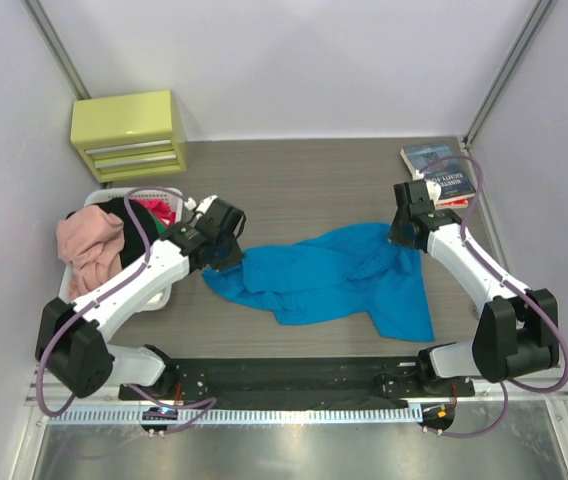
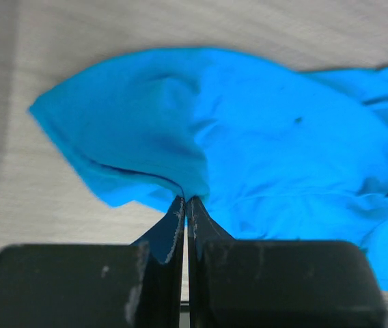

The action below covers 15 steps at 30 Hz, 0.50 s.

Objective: Fold and stack the t-shirts
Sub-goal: Flatten out the tshirt

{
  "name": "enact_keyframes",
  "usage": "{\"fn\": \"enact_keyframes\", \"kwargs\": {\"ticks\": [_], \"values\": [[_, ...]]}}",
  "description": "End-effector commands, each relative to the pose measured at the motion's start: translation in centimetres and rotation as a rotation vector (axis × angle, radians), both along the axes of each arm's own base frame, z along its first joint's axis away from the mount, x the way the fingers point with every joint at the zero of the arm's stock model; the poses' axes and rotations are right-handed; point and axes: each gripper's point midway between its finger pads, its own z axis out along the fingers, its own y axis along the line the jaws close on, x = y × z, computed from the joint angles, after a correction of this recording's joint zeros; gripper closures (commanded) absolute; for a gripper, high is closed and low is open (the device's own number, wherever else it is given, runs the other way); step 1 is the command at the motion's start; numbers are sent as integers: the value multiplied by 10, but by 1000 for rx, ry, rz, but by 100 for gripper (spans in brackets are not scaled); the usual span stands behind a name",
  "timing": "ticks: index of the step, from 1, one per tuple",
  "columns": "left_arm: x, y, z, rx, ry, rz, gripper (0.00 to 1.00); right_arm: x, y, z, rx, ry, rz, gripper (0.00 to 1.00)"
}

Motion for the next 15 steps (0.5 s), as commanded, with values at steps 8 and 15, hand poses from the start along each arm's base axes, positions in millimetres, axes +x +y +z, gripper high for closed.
{"fn": "enact_keyframes", "kwargs": {"ticks": [8,15], "values": [[62,-27,43,-132,-113,-25,100,77,20,58,62,-247,10,99],[69,-16,54,-94,-157,21,100,98,24,67,61,-279,18,99]]}}
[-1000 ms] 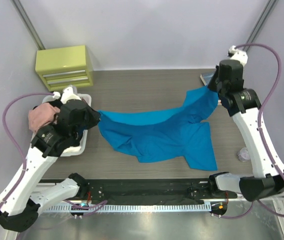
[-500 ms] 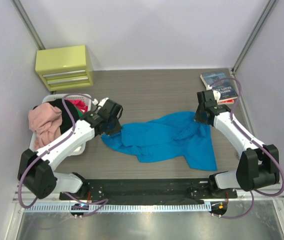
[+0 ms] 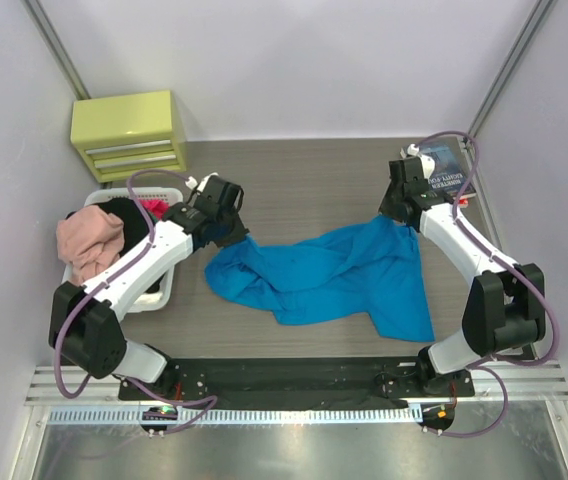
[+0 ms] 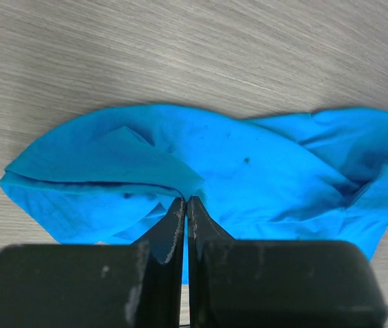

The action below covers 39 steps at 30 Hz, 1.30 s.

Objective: Fold and stack the t-shirts
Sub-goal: Flatten out the tshirt

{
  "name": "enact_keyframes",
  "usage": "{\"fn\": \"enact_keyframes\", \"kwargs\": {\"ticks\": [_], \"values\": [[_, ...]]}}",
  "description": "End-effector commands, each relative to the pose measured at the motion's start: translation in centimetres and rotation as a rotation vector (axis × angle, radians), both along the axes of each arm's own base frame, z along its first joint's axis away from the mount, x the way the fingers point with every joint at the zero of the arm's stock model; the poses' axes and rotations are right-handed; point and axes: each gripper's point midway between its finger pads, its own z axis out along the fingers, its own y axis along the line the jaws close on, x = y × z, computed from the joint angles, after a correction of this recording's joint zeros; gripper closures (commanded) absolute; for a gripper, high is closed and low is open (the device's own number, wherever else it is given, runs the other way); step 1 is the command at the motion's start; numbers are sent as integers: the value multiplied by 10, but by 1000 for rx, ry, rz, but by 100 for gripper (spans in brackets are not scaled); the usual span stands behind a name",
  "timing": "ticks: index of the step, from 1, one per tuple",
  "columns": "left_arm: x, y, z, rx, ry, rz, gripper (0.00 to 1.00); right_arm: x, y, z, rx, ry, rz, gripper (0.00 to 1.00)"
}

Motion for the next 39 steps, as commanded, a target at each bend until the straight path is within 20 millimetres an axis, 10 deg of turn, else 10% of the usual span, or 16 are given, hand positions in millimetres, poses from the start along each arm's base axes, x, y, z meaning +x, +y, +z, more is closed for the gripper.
{"fn": "enact_keyframes", "kwargs": {"ticks": [1,24,33,39], "values": [[14,5,31,-3,-102,34,100,30,5,37,7,-126,10,99],[20,47,95,-7,-302,77,100,42,-7,177,-28,-421,-15,99],[10,45,100,-58,-314,70,100,21,-16,161,-68,-379,-15,99],[9,73,109,35,-324,121,100,45,-15,181,-92,-414,-15,99]]}}
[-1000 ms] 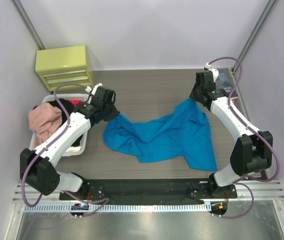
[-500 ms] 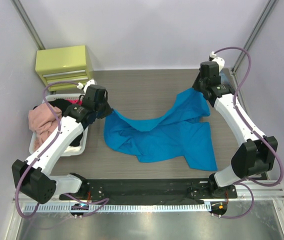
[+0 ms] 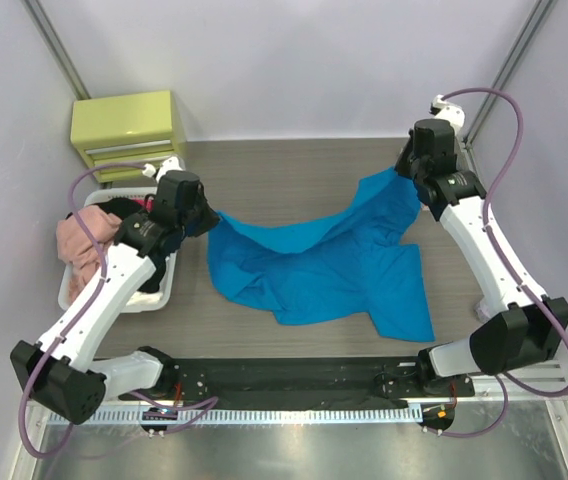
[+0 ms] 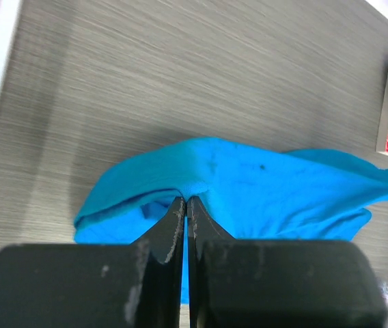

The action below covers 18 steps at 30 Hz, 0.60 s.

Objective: Fold and stack the t-shirts
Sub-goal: Flatten out the tshirt

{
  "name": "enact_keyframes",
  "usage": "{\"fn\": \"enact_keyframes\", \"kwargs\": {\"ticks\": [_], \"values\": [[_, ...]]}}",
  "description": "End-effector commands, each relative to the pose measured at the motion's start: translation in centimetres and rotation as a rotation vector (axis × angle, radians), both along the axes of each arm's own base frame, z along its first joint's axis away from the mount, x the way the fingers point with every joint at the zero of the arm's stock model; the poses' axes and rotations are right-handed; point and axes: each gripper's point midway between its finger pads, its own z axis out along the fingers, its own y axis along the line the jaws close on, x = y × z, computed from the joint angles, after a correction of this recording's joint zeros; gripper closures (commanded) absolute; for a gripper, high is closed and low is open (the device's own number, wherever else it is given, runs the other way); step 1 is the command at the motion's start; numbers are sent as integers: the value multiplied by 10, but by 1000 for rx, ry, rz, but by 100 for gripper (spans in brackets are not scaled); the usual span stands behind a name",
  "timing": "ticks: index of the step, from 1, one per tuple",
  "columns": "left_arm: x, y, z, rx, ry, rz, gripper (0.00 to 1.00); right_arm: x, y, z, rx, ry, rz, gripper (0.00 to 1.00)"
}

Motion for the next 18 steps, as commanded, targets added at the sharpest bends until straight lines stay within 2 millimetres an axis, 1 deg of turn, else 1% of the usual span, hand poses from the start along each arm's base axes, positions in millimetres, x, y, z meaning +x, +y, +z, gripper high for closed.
{"fn": "enact_keyframes", "kwargs": {"ticks": [1,2,3,4,5,6,8,9,10,11,12,13,15,16,17,18], "values": [[11,26,24,47,-53,60,100,23,-3,31,-44,-68,-16,99],[19,22,20,34,-28,40,100,35,-2,25,-58,-51,-20,99],[32,31,34,13,-57,65,100,43,0,48,-53,-100,-18,99],[41,33,37,4,-59,63,100,48,1,57,-62,-116,-14,99],[51,34,36,2,-53,61,100,55,2,62,-65,-124,-12,99],[62,37,53,-16,-91,63,100,66,4,79,-62,-160,-10,99],[70,38,65,5,-120,45,100,75,8,93,-73,-182,7,99],[75,36,77,5,-143,30,100,79,11,104,-65,-192,19,99],[76,35,82,7,-156,18,100,79,13,111,-61,-201,30,99],[75,33,88,12,-174,-2,100,78,15,117,-57,-205,44,99],[72,32,99,3,-206,-17,100,74,15,125,-63,-214,54,99],[69,29,104,-5,-219,-37,100,66,15,137,-56,-241,62,99],[60,28,111,-6,-233,-63,100,54,12,148,-69,-257,72,99],[49,25,124,-21,-264,-96,100,38,10,165,-69,-293,79,99],[43,26,129,-22,-279,-104,100,30,8,172,-73,-306,82,99],[34,23,131,-22,-286,-137,100,22,8,174,-79,-306,93,99]]}}
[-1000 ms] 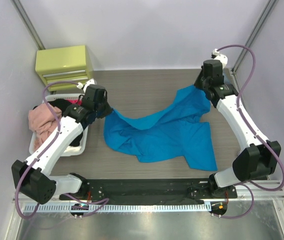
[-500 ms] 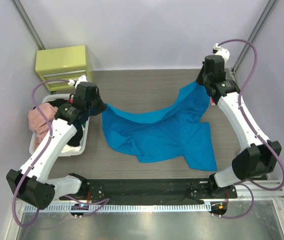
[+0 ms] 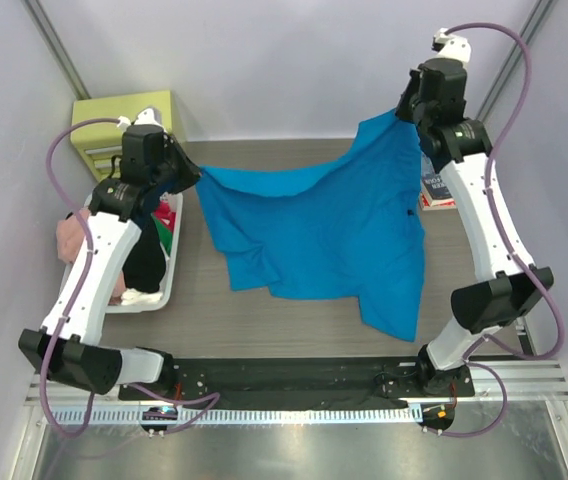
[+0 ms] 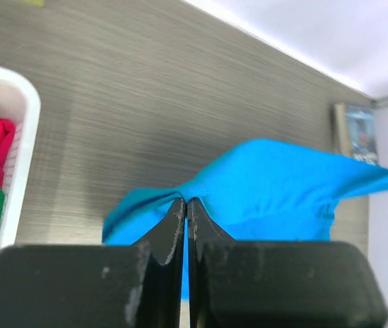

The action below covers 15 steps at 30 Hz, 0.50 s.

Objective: Fold and stack the t-shirts
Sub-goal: Flatten out the tshirt

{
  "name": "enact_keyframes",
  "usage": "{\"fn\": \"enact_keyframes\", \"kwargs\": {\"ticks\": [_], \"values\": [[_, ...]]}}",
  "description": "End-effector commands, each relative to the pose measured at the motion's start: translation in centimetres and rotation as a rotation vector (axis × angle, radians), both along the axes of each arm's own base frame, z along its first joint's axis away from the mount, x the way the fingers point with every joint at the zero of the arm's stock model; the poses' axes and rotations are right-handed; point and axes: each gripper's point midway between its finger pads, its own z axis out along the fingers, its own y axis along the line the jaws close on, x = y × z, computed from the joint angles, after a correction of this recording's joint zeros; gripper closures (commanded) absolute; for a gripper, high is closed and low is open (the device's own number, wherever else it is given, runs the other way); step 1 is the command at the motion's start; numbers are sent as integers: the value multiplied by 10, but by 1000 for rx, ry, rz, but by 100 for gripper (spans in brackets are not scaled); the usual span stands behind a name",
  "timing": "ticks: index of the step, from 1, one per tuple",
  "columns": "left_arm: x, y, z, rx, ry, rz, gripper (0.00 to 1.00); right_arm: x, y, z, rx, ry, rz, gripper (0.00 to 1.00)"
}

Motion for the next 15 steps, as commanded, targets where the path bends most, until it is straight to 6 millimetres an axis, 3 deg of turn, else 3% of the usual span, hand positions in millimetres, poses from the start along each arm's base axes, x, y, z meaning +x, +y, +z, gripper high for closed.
{"fn": "enact_keyframes", "kwargs": {"ticks": [1,2,3,4,6,10,15], "values": [[-42,-6,68,-17,-195,-129,100,-61,-9,77,-27,-156,51,99],[-52,-5,70,-16,-202,-140,100,-82,-12,96,-21,-202,60,99],[-60,-3,71,-2,-206,-151,100,-92,-14,95,-31,-203,67,99],[-75,1,80,-4,-238,-148,100,-113,-18,109,-25,-242,66,99],[-92,5,75,1,-216,-154,100,-133,-20,114,-26,-254,81,99],[-135,12,102,-21,-280,-167,100,-182,-28,147,-21,-325,96,99],[-186,34,158,9,-386,-133,100,-235,-33,192,1,-416,131,99]]}}
